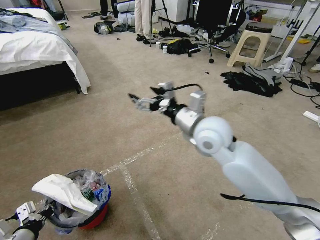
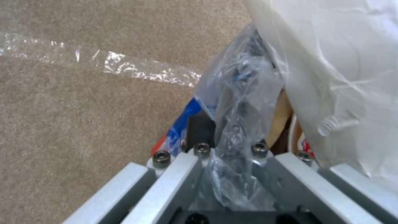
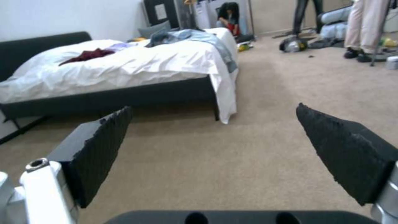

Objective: Pick up the trash bin and place the garbage on the floor into it.

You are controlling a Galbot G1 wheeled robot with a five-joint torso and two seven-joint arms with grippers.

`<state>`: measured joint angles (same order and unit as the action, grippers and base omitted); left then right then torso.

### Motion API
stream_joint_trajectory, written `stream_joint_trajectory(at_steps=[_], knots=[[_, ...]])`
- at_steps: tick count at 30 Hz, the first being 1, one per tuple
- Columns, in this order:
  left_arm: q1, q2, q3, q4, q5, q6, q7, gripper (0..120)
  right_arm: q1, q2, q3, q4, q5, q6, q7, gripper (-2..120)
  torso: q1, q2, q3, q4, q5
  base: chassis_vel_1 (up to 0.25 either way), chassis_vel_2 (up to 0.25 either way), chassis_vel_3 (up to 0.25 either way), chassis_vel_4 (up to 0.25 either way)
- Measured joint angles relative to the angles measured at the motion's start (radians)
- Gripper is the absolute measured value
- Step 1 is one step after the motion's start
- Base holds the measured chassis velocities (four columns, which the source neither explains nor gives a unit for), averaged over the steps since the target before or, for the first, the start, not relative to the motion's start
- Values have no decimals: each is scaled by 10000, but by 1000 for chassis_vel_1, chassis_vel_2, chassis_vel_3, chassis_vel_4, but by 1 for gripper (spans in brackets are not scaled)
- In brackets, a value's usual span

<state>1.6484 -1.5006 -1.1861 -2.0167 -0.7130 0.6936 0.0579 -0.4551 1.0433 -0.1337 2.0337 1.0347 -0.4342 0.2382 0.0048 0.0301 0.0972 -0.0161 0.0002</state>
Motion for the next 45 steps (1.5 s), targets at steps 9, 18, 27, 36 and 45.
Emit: stream_joint_trajectory(at_steps=[9,18,27,36,45], knots=[[-43,33,36,179,32,-6,7,3,-395,-182,612,40,2,57,-24,100,0,0,0,2,-1,0,0,0,0],[106,30,-45,-120,34,-35,20,36,-643,-183,859,25,-66,72,-20,100,0,0,0,1,-1,0,0,0,0],[447,54,-232,-677,-10,-51,-4,68,-781,-158,1015,76,-98,117,-33,100,0,1,0,1,-2,0,0,0,0],[781,52,-463,-1221,-106,-73,-67,94,-827,-90,1043,102,-158,167,-75,100,0,0,0,1,-2,0,0,0,0],[857,22,-818,-1619,-92,-234,-132,94,-906,-16,1079,104,-257,238,-100,100,0,0,0,1,-3,0,0,0,0]])
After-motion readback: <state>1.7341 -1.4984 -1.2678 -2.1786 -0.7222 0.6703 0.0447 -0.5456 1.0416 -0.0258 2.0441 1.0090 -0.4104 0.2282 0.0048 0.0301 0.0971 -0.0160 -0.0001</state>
